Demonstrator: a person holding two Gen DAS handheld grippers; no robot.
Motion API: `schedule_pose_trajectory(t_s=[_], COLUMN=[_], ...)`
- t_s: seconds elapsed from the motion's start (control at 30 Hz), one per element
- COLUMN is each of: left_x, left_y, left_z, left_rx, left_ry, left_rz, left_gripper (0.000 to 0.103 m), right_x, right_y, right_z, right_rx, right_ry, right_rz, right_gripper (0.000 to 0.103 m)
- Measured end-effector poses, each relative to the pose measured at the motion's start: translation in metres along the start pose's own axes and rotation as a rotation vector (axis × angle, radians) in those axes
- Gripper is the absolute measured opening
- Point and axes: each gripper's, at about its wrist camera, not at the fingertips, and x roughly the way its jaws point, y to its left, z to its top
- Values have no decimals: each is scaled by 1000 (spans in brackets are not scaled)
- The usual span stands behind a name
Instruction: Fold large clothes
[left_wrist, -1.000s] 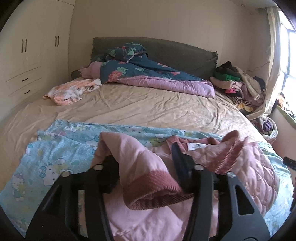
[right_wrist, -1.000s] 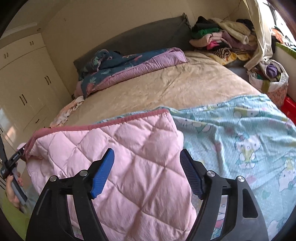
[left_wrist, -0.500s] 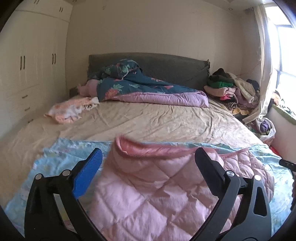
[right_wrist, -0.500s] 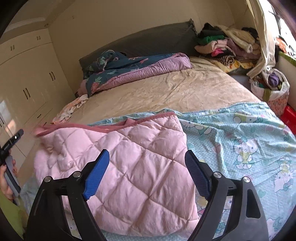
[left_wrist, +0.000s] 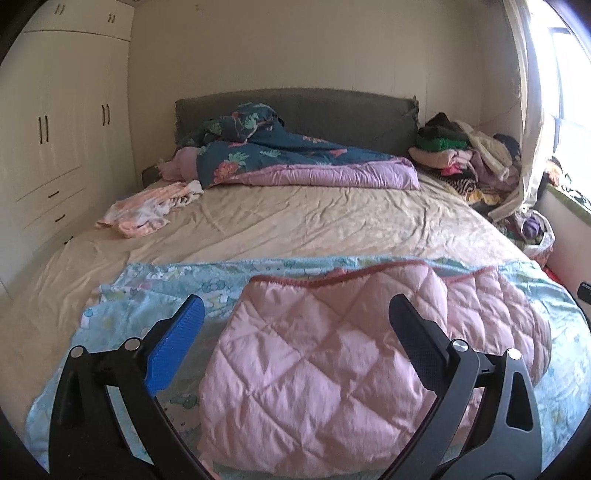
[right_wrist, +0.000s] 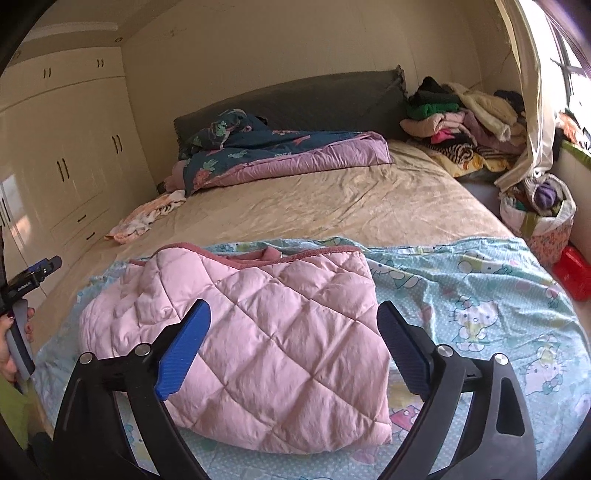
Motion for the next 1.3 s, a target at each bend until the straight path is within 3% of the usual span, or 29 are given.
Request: schedule_pose_trajectory(t_s=[0.17, 0.33, 0.53, 0.6, 0.63, 0.67, 0.7, 0.73, 0.77, 0.83, 0.87, 0.93, 1.1, 1.3], left_x=[6, 23, 61, 75, 80, 84, 85, 87, 89, 93, 97, 104, 136, 156], left_y=[2, 16, 52, 60, 62, 62, 62, 62, 59, 55, 51, 47, 46, 44], left_z=[-17, -39, -85, -100, -105, -107, -107, -106, -103, -97, -93, -83, -72, -77], left_rx=[26, 18, -144, -189, -199, -205, -210, -214, -206, -184, -166, -131, -101, -103], left_ry=[43, 108, 254, 299, 307, 310, 308, 306, 295, 283, 278, 266, 294, 317], left_rz=[17, 30, -27, -33, -38, -46, -52, -54, -47, -25, -17, 10, 64, 88], left_gripper=[94, 94, 94, 94, 94, 93, 93, 86, 62, 40, 33, 30, 32, 39], right_x=[6, 36, 83, 97, 103, 108, 116, 119, 121, 125, 127, 135, 170, 207], right_y=[-3, -16, -34, -43, -46, -50, -53, -54, -52, -49, -47, -42, -41, -47], right_z=[-9, -24, -52, -58, -60, -62, -64, -63, -62, -53, -48, -34, -16, -23], right_rx=[-20, -35, -23, 16, 30, 44, 66, 79, 84, 88, 85, 75, 67, 60], right_ry=[15, 96, 197, 226, 236, 247, 262, 258, 246, 215, 202, 190, 225, 281], right_rz=[-45, -138, -199, -185, -178, -163, -124, -122, -129, -134, -143, -173, -234, -287], right_gripper=[93, 94, 93, 93, 84, 64, 58, 50, 36, 27, 24, 23, 22, 22])
